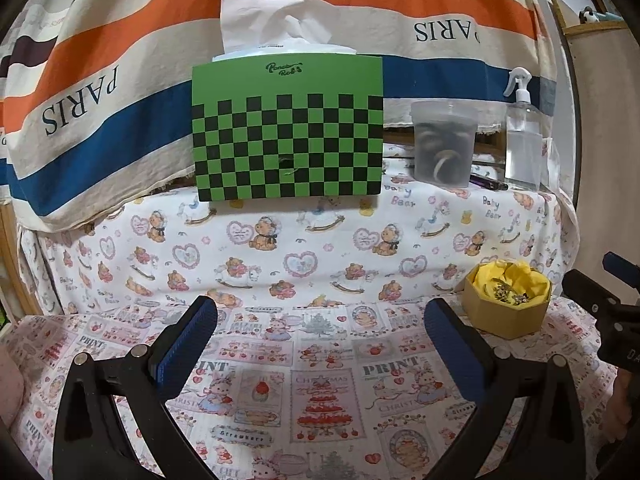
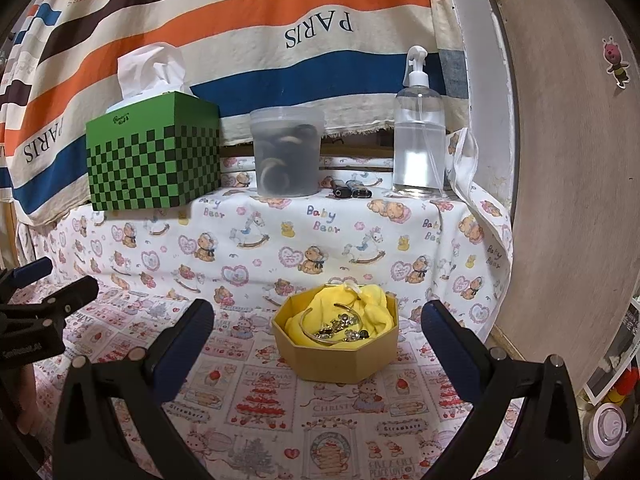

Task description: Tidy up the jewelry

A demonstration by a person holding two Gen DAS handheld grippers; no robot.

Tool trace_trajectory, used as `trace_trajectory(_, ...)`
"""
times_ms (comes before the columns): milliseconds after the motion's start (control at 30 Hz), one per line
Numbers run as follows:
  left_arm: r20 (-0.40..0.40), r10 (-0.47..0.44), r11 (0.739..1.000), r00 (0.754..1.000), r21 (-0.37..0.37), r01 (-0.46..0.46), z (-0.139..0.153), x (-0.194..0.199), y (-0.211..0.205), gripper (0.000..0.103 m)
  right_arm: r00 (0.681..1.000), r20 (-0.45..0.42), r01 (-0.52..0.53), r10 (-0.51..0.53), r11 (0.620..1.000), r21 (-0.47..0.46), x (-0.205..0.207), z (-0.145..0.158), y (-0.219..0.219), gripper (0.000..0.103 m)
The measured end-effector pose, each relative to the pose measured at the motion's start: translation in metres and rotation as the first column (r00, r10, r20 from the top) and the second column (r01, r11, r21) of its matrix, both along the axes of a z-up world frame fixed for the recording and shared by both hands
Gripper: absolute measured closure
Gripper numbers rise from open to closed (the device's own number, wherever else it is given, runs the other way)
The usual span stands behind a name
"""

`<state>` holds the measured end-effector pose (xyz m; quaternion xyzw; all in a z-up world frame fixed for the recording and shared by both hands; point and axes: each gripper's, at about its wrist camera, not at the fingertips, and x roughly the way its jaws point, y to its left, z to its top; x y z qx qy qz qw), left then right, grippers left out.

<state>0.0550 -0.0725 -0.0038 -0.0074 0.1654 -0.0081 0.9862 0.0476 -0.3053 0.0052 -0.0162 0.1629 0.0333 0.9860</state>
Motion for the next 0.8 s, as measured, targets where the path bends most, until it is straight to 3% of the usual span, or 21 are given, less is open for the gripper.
trace_trajectory(800, 0.005, -0.005, 1.0, 1.0, 0.012, 0.004, 0.0008, -0.0015, -0.0029, 0.0, 1.0, -0.002, -0.002, 0.002, 1.0, -0.001, 0.001, -0.0005, 0.0013, 0.0)
